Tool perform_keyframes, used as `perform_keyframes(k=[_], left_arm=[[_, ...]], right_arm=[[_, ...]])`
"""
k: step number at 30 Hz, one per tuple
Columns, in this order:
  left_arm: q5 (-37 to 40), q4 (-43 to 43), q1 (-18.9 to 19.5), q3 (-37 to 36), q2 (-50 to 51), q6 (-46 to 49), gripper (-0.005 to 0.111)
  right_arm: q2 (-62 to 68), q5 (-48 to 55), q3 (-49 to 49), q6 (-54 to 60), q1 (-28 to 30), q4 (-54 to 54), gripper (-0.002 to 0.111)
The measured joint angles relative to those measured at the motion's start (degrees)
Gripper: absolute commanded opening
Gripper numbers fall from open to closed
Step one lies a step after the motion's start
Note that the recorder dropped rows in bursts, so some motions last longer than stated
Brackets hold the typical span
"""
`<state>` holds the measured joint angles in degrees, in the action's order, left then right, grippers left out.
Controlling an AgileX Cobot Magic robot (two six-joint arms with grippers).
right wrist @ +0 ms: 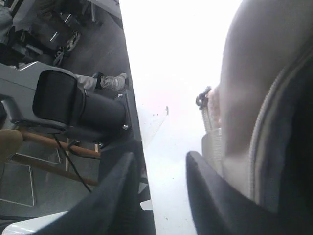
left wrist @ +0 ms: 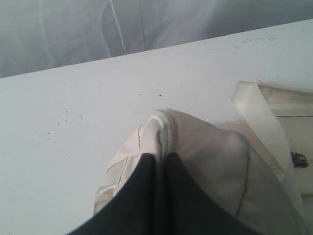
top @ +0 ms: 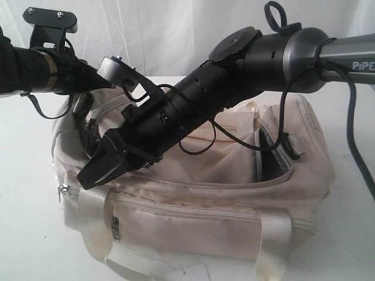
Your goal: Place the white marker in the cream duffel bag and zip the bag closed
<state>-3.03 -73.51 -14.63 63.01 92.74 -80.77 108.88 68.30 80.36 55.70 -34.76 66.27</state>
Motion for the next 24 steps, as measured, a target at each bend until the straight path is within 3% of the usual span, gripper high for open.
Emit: perform_keyframes(k=[13,19,24], left_arm=[[0.3,-0.23,0.0,0.0,0.13,-0.06,0.0],[0.1,-0.37,0.0,0.09,0.21,-0.06,0.0],[-1.44,-0.37,0.0,0.09,0.21,-0.06,0.0]], right_arm=[[-0.27,0.77,-0.01,-0.58,0.52,-0.23,0.036],[-0.61,-5.99,1.8,-0.58,3.38,-0.69,0.036],[-0.85,-11.94,3.44,-0.19,2.07,-1.09,0.036]])
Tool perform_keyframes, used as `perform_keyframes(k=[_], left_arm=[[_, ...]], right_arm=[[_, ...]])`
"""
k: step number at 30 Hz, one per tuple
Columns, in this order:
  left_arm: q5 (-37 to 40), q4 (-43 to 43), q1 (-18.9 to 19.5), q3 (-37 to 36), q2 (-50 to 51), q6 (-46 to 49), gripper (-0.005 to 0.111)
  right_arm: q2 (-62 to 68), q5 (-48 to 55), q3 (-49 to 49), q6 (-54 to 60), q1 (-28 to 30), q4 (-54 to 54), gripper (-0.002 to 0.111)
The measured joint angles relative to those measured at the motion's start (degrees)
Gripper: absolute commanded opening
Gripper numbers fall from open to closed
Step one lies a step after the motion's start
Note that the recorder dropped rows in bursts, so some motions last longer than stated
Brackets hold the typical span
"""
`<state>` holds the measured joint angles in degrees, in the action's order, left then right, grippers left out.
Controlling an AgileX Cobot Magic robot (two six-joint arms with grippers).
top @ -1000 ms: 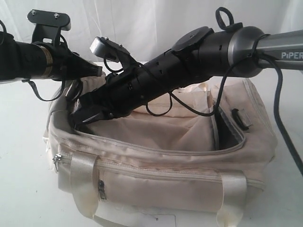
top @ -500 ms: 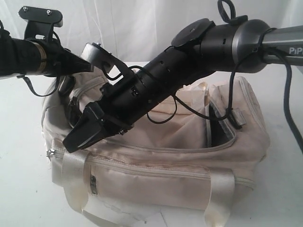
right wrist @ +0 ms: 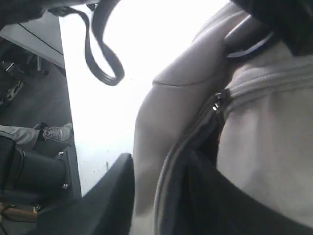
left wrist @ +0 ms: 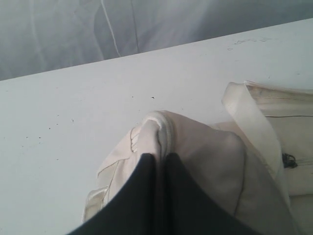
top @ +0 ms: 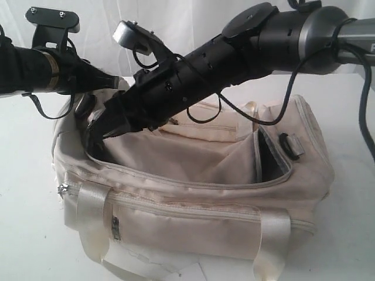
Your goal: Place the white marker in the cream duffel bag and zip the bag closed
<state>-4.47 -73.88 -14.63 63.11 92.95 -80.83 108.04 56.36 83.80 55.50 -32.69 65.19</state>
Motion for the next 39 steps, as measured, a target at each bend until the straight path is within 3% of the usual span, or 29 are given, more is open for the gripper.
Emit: perform_keyframes(k=[18,39], left_arm=[[-0.34,0.0,0.0,0.0,0.0,0.0,0.0],[-3.03,0.0,0.0,0.0,-0.42,0.0,0.0]], right_arm=[[4.26,-5.7,0.0,0.1,-2.3,-5.59,0.036],[5.3,-11.65,0.32,2.12,-2.3,-1.45,0.036]])
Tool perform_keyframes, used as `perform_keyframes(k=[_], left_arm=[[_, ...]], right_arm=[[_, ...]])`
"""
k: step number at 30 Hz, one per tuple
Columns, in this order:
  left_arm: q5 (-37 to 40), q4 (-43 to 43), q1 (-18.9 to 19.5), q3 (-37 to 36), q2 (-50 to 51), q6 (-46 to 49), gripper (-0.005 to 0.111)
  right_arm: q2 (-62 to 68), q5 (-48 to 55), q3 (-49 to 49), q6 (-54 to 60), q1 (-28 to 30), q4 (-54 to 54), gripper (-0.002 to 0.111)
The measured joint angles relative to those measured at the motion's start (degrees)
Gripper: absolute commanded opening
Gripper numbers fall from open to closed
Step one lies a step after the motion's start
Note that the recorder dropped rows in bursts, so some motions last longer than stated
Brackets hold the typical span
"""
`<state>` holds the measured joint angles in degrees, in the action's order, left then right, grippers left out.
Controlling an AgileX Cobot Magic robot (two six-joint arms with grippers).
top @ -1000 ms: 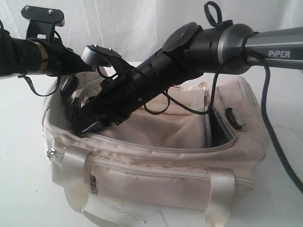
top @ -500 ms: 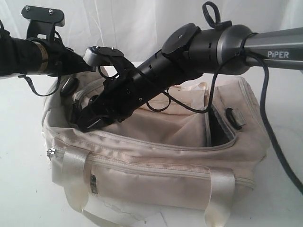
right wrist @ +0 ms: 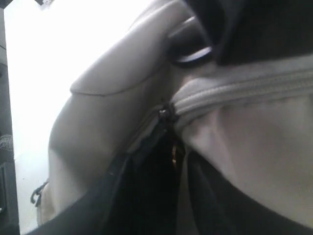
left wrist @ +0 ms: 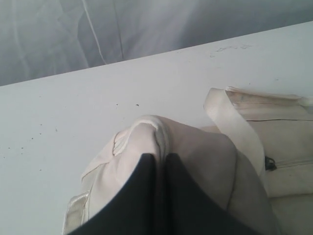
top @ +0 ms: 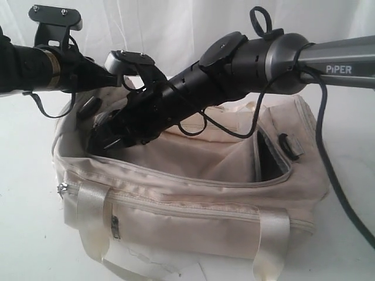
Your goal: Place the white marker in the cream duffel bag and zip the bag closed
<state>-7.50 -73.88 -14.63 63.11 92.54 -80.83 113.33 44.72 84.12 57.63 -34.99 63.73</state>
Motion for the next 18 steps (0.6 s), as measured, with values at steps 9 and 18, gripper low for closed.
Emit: perform_keyframes(k=[9,18], left_arm=[[-0.92,0.62,0.0,0.0,-1.04,0.0,0.0],[-0.32,0.66,0.49,0.0,-1.04,0.0,0.0]], right_arm=[[2.21,-0.86,0.87,0.34,-2.27,0.27,0.036],[4.11,-3.57,1.21,0.56,-2.89,0.39,0.035]])
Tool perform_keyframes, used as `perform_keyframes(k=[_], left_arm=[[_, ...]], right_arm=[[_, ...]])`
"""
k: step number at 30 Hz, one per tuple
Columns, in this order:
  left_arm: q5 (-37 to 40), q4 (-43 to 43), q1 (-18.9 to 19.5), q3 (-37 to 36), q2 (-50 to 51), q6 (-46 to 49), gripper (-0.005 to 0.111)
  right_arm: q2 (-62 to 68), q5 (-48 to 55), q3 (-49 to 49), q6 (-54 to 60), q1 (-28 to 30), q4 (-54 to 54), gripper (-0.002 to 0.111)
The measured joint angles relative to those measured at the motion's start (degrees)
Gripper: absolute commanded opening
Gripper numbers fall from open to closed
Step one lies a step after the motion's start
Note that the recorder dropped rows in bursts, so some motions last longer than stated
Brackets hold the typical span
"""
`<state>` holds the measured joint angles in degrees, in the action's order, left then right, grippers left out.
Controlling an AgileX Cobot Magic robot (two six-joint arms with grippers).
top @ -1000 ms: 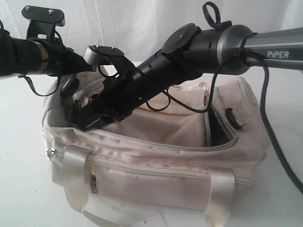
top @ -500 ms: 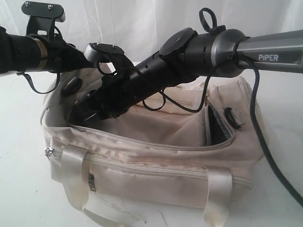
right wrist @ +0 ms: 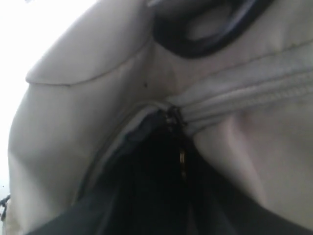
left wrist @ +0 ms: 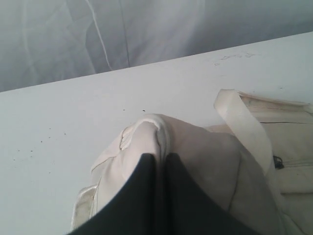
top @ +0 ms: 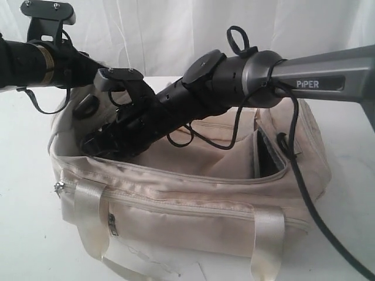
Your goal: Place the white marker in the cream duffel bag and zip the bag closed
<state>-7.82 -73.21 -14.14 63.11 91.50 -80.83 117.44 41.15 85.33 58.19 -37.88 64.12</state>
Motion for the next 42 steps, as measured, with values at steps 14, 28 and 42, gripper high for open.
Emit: perform_keyframes(k=[14,28,42], left_arm=[[-1.28,0.63,0.0,0.0,-0.59,-0.65,0.0],[-1.28,0.39,0.0,0.0,-0.69,-0.29,0.0],[0.53,0.39,-0.37,0.0,-0.69,0.0,0.0]], right_arm=[[-0.72,2.78,0.22,-0.13,-0.94,-3.47,0.0],[-10.21,5.43,0.72,-7.7,-0.94,-17.35,0.0],[-10.98,14.82,0.72,-11.84,-0.46,-18.55,0.0]])
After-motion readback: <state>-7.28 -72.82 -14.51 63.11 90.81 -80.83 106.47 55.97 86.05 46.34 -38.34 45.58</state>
